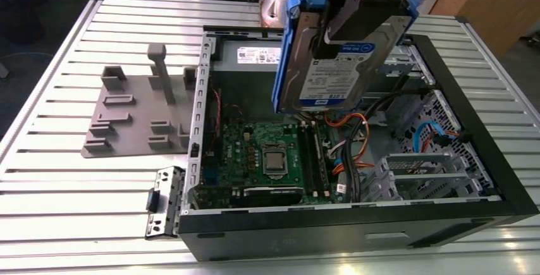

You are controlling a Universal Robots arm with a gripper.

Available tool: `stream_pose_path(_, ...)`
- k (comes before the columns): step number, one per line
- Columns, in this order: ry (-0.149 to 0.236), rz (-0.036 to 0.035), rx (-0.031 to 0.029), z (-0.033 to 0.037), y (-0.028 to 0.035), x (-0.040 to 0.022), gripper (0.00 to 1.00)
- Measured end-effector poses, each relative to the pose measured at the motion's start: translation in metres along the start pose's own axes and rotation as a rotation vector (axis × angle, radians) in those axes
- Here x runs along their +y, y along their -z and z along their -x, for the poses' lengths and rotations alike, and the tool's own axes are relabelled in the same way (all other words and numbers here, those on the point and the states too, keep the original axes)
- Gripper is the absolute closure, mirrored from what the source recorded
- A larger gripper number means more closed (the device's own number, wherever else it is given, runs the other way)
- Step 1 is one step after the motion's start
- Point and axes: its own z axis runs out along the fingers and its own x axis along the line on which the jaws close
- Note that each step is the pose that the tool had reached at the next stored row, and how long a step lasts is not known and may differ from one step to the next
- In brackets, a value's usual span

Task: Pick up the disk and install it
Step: 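Pick up the disk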

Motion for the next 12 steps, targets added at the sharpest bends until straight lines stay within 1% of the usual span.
stream_pose_path(9, 0.0, -0.0001, 0.0002, -0.0112, -0.0001, 0.0005, 0.64)
stream_pose_path(10, 0.0, -0.0001, 0.0001, -0.0129, -0.0002, 0.0005, 0.64)
stream_pose_path(11, 0.0, -0.0001, 0.0002, -0.0169, -0.0004, 0.0007, 0.64)
stream_pose_path(12, 0.0, 0.0, 0.0003, -0.0193, -0.0007, 0.0008, 0.64)
